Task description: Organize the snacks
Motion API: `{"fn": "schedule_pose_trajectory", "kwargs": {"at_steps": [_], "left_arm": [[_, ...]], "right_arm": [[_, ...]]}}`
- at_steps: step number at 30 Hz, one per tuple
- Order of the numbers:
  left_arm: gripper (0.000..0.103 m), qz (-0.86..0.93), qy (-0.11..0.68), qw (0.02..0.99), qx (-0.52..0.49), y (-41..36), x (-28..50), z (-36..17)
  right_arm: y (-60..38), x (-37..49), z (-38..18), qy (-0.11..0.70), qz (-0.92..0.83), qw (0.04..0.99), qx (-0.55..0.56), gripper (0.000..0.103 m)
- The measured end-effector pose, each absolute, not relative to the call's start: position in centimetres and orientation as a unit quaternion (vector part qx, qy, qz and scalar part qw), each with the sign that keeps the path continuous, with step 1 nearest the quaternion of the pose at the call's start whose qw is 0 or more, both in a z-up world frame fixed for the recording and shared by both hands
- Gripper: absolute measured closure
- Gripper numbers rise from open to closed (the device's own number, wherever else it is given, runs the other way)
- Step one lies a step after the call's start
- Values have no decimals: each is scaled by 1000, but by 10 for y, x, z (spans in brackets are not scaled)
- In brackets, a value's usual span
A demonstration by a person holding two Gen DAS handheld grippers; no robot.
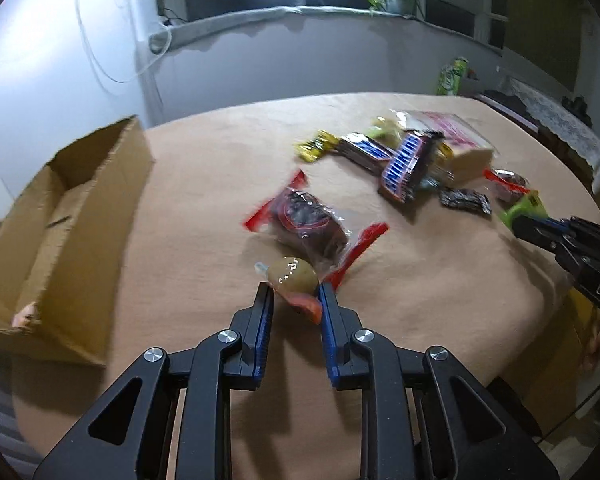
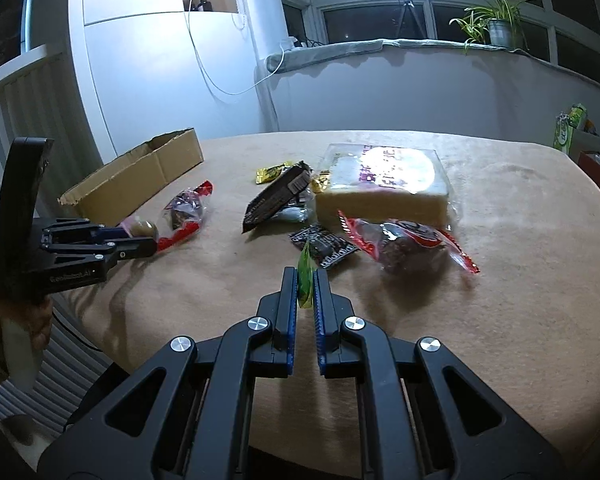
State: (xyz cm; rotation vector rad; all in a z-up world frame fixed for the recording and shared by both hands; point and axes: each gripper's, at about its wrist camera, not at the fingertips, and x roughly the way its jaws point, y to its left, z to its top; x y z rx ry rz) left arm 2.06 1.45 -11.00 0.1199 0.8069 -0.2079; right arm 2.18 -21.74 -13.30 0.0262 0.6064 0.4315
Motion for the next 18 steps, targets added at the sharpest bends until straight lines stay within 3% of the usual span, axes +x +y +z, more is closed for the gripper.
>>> {"fn": "schedule_pose_trajectory", "kwargs": {"at_steps": [2,4,6,8,18], "left_arm": [[51,-116,389,913,34,23,21,-109],[51,-122,382,916,10,30,23,-109],[59,-126,380,916,-8,33,28,-110],[80,-129,381,915,-9,34,31,-112],[82,-122,347,930,-28,48,15,-99]], "right_arm": [[-217,22,-134,298,210,931,12,95],[-217,22,-134,299,209,931,13,95],[-216,23,-134,299,209,931,12,95],[-216,22,-133,298,208,932,11,95],[-216,19,-123,279,205,938,18,95]]}}
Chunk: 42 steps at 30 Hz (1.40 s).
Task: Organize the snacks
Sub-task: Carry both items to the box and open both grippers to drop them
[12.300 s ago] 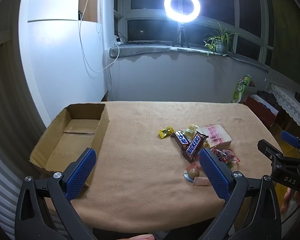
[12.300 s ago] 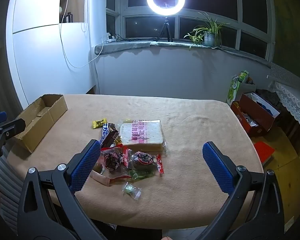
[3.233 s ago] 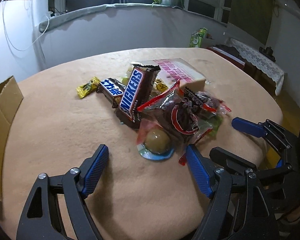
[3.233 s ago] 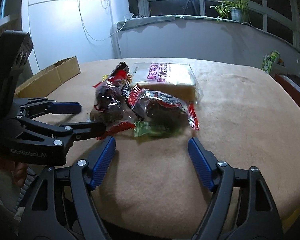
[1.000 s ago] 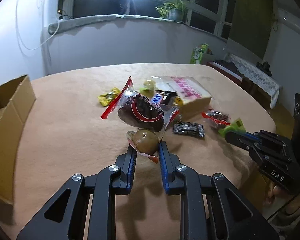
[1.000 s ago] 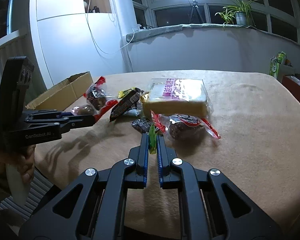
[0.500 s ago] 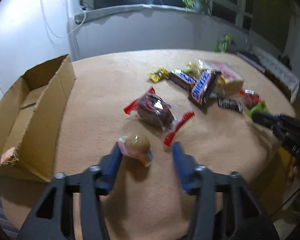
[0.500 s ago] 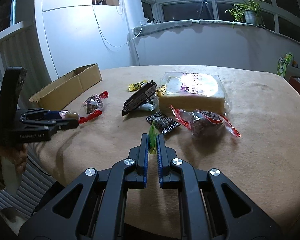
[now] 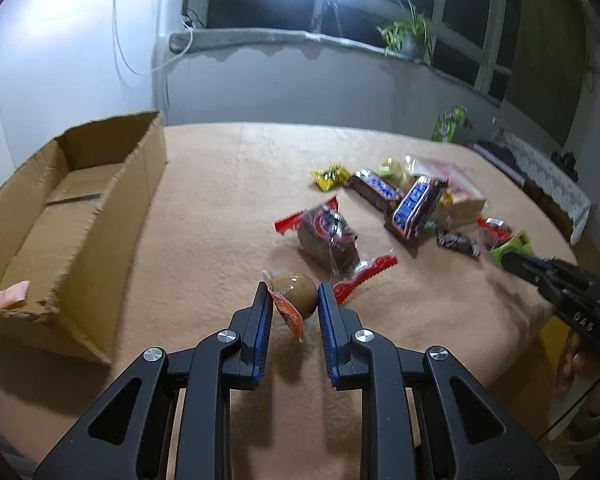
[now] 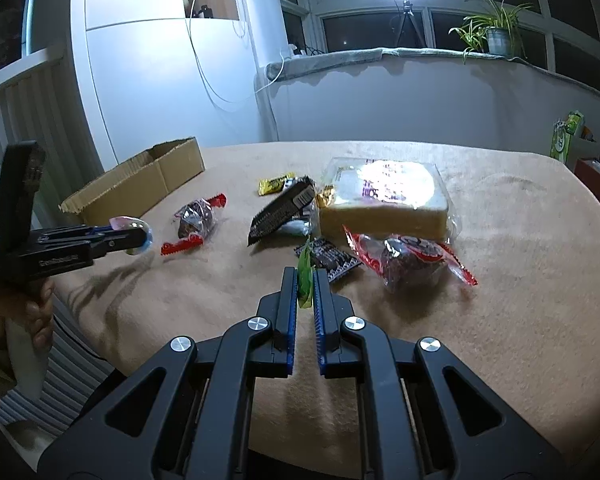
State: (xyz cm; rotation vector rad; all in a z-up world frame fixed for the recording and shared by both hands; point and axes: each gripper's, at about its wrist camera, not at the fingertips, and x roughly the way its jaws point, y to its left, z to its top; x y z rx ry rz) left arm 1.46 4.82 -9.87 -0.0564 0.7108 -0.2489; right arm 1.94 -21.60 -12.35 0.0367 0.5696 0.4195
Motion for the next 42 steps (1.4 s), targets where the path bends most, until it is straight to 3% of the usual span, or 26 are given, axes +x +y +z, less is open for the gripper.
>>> {"fn": "schedule_pose_trajectory", "kwargs": {"at_steps": [21,42], "left_arm": [[82,-64,256,964,-40,106,-26,-40],[81,16,238,968,-78,222,0,-42]], "right_arm": [[-158,30,-75,249,237,939,-1,95],[72,79,-34,203,419,883,-65,95]]}}
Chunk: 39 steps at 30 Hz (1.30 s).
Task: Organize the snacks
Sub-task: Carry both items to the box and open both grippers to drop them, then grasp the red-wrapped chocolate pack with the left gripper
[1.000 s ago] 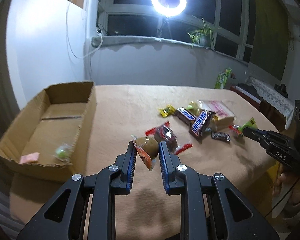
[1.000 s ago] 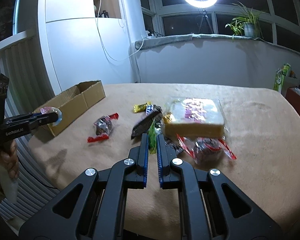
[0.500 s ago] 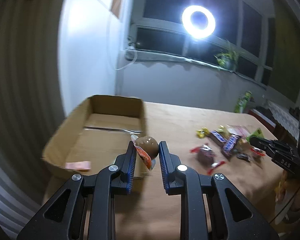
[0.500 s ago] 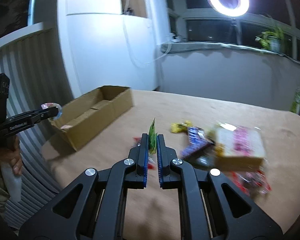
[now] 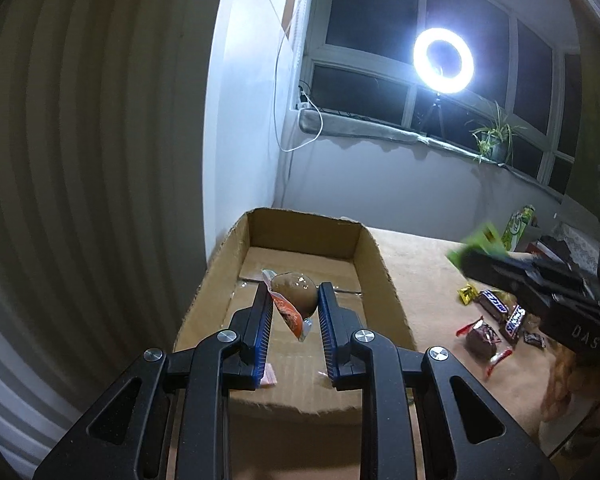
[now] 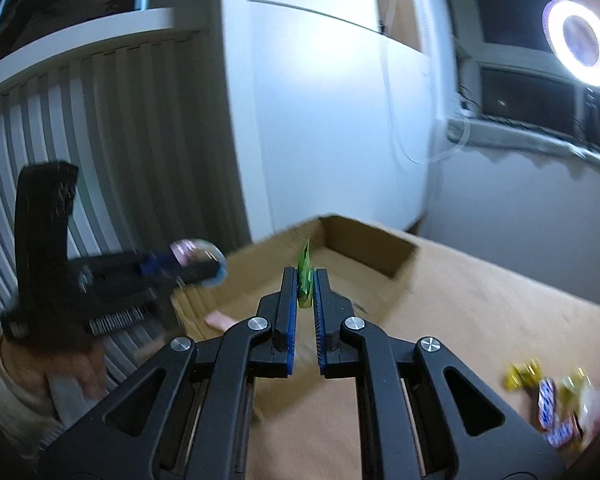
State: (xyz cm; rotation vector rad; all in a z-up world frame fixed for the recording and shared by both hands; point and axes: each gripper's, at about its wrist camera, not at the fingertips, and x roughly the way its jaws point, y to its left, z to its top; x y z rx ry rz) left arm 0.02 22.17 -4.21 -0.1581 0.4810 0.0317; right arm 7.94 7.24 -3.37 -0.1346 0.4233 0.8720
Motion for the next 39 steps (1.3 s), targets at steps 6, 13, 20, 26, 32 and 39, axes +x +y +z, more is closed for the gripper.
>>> {"fn": "schedule_pose_trajectory", "kwargs": {"at_steps": [6,13,20,26,32,39], "left_arm": [[36,45,257,961,-91,233,9,-61],[35,58,251,958,-126,241,-22,-67],[32,65,251,957,-129,234,-32,-59],[32,48,254,959,-117,213,-35,-52],[32,26,264,959,-98,185,-29,-48],[32,-6,276,958,-72,144,-20,-43]], "right_arm": [[94,91,-55,234,415,875,-88,51],[48,57,-77,250,385,884,-87,48],[24,30,-89,245,366,895,-71,34],[8,15,-95,254,359,896,-57,33],[-22,8,-101,261,339,902,-47,33],[-65,9,-107,269,310,911,-29,33]]}}
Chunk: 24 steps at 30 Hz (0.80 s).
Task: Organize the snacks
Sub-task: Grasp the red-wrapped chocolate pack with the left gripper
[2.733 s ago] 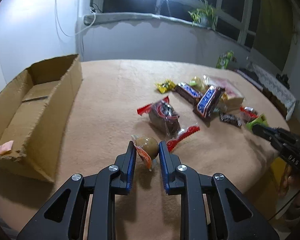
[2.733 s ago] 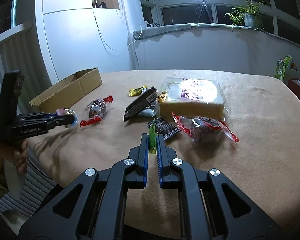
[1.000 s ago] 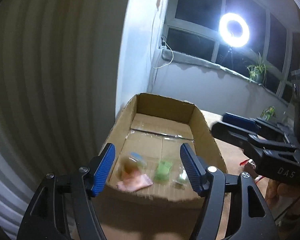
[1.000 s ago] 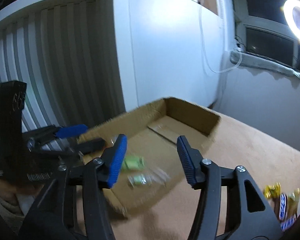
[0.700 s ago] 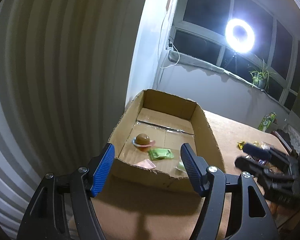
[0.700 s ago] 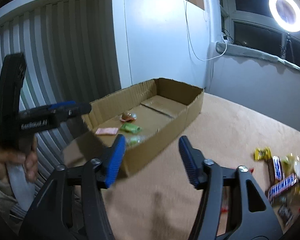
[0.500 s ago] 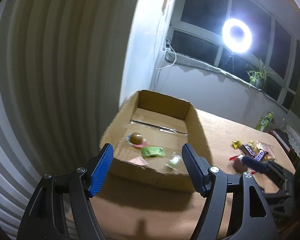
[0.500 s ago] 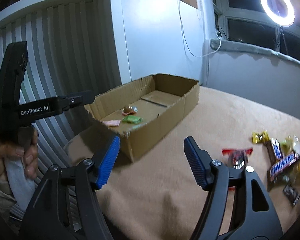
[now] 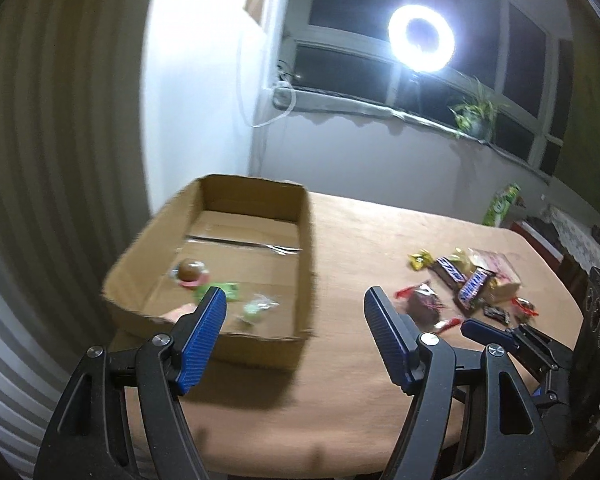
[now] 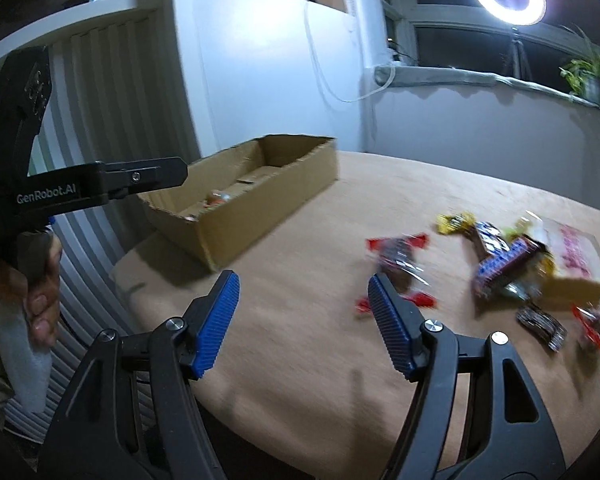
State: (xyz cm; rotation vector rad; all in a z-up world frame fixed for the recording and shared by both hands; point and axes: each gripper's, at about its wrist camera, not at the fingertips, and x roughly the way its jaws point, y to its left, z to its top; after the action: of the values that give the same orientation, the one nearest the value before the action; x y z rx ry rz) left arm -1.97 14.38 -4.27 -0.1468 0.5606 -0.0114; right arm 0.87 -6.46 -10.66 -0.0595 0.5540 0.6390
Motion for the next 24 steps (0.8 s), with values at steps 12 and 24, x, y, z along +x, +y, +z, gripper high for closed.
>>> {"fn": "schedule_pose_trajectory", "kwargs": {"at_steps": [12,24], "left_arm": [[26,-92,313,945,-26,46,9,-58],[26,-87,364,926,-47,15,63,-104]], "right_arm": [[-151,2,-106,257,226,940,-14,33],[-212,5,-106,238,120,960,-83,22]]}}
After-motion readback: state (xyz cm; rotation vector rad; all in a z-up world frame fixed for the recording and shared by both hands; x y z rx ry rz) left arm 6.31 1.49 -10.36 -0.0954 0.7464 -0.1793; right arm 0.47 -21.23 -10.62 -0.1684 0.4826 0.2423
